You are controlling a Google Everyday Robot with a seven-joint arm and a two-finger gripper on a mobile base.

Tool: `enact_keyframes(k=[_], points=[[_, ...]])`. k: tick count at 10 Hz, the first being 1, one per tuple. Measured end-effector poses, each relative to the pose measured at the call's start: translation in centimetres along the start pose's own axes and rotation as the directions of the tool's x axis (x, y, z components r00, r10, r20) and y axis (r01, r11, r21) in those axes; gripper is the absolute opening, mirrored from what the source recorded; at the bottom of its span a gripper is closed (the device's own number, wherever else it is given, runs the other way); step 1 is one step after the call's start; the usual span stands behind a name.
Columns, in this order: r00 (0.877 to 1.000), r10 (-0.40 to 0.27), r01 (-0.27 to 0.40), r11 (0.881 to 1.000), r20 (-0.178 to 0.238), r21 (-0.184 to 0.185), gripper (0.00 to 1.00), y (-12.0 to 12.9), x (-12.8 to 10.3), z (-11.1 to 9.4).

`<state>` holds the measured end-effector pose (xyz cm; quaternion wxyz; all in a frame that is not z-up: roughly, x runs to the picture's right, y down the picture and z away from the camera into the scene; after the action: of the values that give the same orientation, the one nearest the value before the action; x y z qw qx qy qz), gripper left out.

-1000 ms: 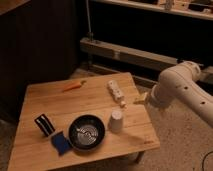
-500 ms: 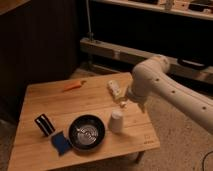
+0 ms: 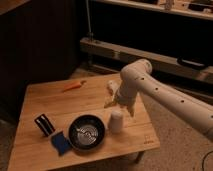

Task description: Place the ceramic cup over the eraser

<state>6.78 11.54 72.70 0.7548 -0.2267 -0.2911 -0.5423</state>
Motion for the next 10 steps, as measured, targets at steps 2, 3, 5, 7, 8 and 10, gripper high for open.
enact_keyframes(k=[2, 3, 5, 7, 8, 10], points=[[1.000, -0.004, 0.005, 1.000, 0.014, -0.019, 0.80, 0.7, -0.3, 1.3], [1.000, -0.013, 0.013, 1.000, 0.015, -0.027, 0.80, 0.9, -0.6, 2.1], [1.000, -0.011, 0.011, 1.000, 0.003, -0.026, 0.80, 1.4, -0.9, 3.0], [1.000, -0.020, 0.019, 1.000, -0.018, -0.023, 0.80, 1.5, -1.1, 3.7], [0.999, -0.031, 0.030, 0.999, -0.033, -0.023, 0.80, 1.3, -1.2, 4.0], [0.997, -0.047, 0.046, 0.999, -0.053, -0.022, 0.80, 0.7, -1.2, 4.5]])
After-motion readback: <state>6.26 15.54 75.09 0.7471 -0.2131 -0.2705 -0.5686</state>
